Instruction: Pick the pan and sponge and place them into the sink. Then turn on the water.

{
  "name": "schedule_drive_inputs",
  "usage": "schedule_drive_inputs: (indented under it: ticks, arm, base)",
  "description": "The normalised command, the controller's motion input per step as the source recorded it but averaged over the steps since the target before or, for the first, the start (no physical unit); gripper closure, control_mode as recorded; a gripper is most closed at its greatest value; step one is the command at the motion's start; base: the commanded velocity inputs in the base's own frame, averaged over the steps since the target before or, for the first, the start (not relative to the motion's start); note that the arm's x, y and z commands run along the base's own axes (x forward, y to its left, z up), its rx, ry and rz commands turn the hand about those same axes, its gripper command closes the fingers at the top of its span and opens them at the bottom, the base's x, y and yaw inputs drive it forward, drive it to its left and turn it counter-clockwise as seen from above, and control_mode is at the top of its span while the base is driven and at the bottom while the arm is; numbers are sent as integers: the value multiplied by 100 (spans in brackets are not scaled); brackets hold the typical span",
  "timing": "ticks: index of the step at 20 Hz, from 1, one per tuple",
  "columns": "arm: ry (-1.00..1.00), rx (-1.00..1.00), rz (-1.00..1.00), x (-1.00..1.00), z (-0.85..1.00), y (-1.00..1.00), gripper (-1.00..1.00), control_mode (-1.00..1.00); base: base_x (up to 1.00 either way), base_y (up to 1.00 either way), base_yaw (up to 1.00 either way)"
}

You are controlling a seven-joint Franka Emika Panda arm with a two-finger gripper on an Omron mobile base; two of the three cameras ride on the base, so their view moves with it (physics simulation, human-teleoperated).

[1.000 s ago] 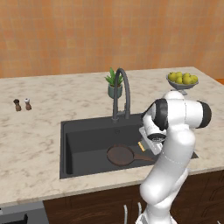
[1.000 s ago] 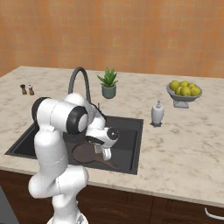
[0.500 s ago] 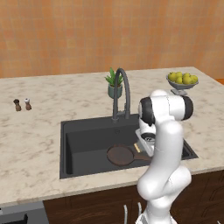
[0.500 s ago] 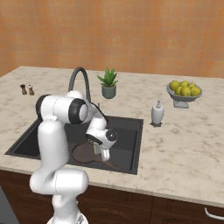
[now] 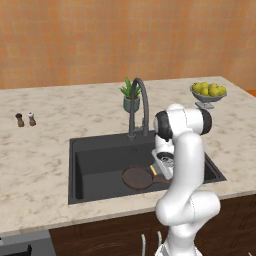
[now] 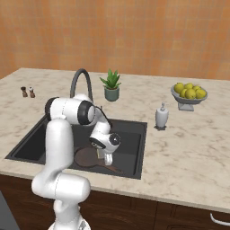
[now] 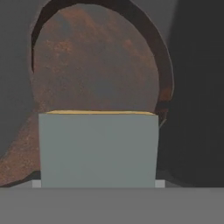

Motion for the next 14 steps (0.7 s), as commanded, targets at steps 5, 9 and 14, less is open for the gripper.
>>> schedule_drive_inputs:
  ticks: [5,9,14]
  arm:
    - [0,0,0,1,-38,2,100,-100]
    - [0,0,0,0,-34,5,-100,-100]
    - [0,0,0,0,-29,1,-100,-100]
  base:
    - [0,0,0]
    - [0,0,0]
    - [0,0,0]
